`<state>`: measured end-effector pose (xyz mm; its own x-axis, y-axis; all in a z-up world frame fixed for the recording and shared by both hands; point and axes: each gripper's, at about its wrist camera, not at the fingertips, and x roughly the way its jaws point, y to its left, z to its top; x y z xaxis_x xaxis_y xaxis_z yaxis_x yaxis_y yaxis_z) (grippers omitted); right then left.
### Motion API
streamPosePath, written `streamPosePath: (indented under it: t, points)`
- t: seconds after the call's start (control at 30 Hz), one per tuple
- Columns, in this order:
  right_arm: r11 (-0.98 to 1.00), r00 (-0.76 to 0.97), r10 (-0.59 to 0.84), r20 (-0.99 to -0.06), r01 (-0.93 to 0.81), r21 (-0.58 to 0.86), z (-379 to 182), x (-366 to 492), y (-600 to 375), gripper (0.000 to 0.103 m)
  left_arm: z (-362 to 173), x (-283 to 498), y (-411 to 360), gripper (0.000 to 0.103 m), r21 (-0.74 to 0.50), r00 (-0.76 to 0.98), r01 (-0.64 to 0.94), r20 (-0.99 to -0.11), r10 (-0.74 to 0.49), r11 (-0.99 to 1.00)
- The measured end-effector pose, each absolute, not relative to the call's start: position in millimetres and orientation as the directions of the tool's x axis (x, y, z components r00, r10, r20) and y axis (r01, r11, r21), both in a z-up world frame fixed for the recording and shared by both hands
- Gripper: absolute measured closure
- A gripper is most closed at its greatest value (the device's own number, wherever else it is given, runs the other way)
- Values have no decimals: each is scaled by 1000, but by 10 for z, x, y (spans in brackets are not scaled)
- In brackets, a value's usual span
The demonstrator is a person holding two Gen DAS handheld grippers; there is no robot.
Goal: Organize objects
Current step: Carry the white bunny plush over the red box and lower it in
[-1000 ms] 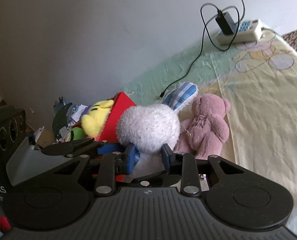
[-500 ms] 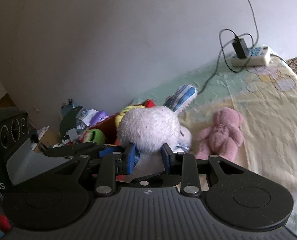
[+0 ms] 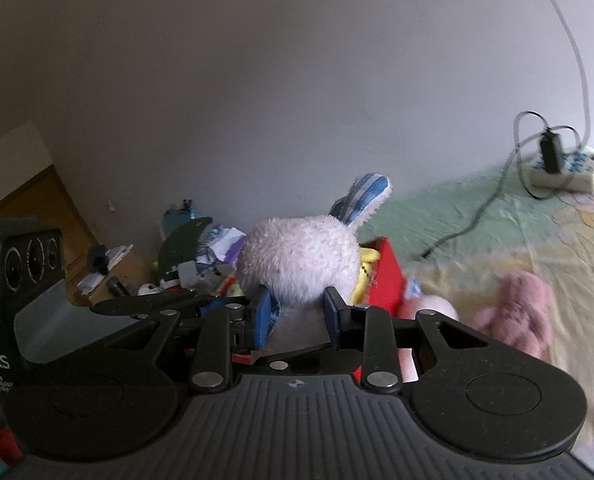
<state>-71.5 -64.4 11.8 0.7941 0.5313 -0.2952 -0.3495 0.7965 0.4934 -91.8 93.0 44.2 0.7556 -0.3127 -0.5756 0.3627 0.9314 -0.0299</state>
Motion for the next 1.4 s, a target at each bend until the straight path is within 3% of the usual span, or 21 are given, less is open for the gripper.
streamPosePath:
  t: [0.33,0.67,1.07,1.4]
  points:
    - [795,733,569,-374,-374,477,267,-71,-87,72,624,-722,1548,20,-22,793,285,-556,-249,958]
    - [836,655,526,-542,-285,468,-14,428,423,72,345,-294,2269,20,-72,738,217,-640,-211,974]
    - [903,597,417,-685,-188,386,-341,726,635,72,-220,96,2568,20,-172,611,228,-741,-278,958]
    - [909,557,403,-726,-148,390,-491,836,663,71,-474,209,2646,20,-255,523,232,-781,-341,939]
